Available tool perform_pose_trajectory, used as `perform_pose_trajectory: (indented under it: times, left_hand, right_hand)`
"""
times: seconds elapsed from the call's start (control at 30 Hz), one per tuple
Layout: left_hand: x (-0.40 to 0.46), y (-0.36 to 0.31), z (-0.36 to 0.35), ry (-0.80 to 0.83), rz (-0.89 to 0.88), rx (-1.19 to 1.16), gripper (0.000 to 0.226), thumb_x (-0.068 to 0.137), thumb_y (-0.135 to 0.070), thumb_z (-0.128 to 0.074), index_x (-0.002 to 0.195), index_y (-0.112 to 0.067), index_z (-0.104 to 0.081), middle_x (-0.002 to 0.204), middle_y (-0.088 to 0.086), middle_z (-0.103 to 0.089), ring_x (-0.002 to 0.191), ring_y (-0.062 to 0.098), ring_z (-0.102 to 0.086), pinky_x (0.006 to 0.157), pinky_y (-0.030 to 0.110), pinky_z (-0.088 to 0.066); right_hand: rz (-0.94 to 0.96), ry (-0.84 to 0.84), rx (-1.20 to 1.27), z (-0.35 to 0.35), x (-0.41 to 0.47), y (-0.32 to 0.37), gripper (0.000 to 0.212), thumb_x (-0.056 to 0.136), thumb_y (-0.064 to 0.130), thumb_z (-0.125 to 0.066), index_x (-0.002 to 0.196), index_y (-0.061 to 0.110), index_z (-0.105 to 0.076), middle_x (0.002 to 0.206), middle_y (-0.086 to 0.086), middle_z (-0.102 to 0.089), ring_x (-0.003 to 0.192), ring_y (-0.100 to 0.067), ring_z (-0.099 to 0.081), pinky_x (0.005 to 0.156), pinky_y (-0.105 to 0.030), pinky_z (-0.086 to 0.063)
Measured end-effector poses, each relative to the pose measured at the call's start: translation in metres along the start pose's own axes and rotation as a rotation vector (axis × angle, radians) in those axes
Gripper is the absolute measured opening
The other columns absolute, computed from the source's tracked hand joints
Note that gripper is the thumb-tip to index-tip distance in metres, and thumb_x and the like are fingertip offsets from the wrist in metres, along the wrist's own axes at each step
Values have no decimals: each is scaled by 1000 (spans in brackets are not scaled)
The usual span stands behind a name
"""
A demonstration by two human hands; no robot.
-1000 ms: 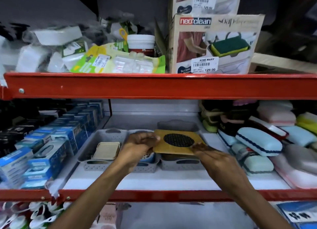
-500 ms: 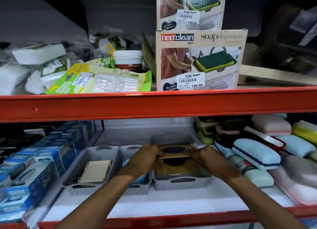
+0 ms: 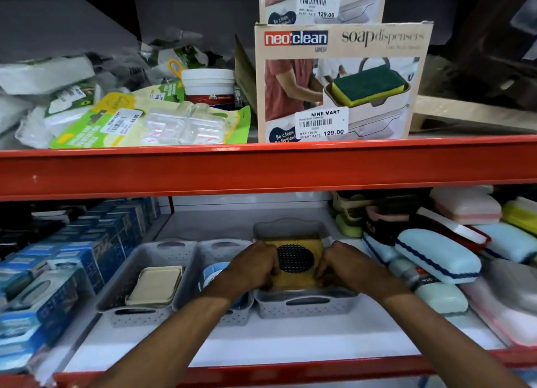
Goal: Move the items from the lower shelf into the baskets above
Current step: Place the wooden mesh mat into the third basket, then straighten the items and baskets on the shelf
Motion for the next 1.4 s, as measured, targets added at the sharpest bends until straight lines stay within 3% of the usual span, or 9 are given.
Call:
perform_pose_trajectory:
  times: [0.13, 0.37, 0.5, 0.57, 0.63, 0.77, 0.93, 1.27, 1.4]
  left_hand:
    - [-1, -1, -5, 7, 5, -2, 29, 80, -22, -83, 107, -15, -75, 126, 8, -68, 103, 23, -67, 90, 27, -51]
    - [-10, -15, 2, -70, -76, 48, 26, 82, -24, -81, 104, -12, -74, 116, 7, -71, 103, 25, -69, 96, 34, -57]
    - [-24, -8, 26, -135, -150, -82, 14, 90, -20, -71, 95, -12, -81, 103, 6, -81, 87, 13, -72, 89, 30, -59]
    - [-37, 9, 49, -213, -156, -106, 16, 93, -20, -69, 97, -13, -82, 102, 2, -81, 71, -3, -66, 74, 17, -55]
    - [-54, 31, 71, -281, -165, -119, 16, 90, -16, -67, 91, -14, -83, 95, -2, -82, 66, -5, -69, 66, 15, -56]
    - [-79, 63, 61, -114, -158, -72, 23, 89, -15, -61, 86, -14, -83, 80, -12, -78, 62, -16, -62, 64, 3, -44]
    - [-93, 78, 39, -28, -131, 2, 39, 90, -20, -45, 51, -22, -50, 49, -8, -48, 48, 4, -46, 55, 21, -35]
    - [-91, 99, 37, -72, -139, 8, 39, 95, -32, -34, 66, -18, -56, 63, 2, -61, 59, 19, -67, 49, 15, -41]
    - [-99, 103, 43, -88, -117, -46, 45, 96, -37, -32, 89, -16, -71, 83, 4, -74, 67, 5, -64, 56, 13, -41]
  right_hand:
    - [48, -9, -43, -3, -2, 5, 8, 83, 17, -76, 84, 22, -83, 87, 8, -78, 64, 0, -56, 64, -7, -33]
    - [46, -67, -115, -8, 2, 12, 5, 77, 16, -73, 78, 14, -77, 84, -2, -76, 75, -17, -67, 63, -20, -41]
    - [19, -84, -76, -6, 3, 13, 10, 82, 15, -67, 82, 15, -77, 77, -1, -65, 72, -20, -61, 53, -13, -32]
    - [63, -114, -21, -1, 4, 23, 18, 86, 18, -67, 99, 19, -79, 92, 1, -74, 82, -17, -66, 60, -9, -42]
    - [170, -120, 76, 1, 6, 50, 25, 92, 21, -63, 112, 20, -77, 110, 2, -78, 94, -16, -71, 79, -29, -59]
    - [340, -65, 150, -14, 15, 118, 38, 96, 22, -53, 131, 29, -67, 129, 9, -72, 105, -11, -69, 93, -30, -56]
    - [397, 21, 20, -38, 24, 163, 41, 91, 36, -34, 93, 15, -69, 80, -2, -67, 62, -12, -56, 59, -37, -52]
    - [356, -32, -29, -50, 31, 166, 39, 95, 38, -36, 93, 20, -70, 77, -2, -65, 60, -11, -55, 51, -25, -40]
    - [351, -23, 26, -43, 28, 169, 32, 96, 32, -41, 96, 20, -71, 76, -6, -67, 59, -16, -58, 53, -29, -45]
Point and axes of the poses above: each hand's wrist, its own x-axis towards the middle knuckle, its own z-axis out of the back of the hand, y = z × x, the point moved 10 cm from there along x, towards the middle knuckle
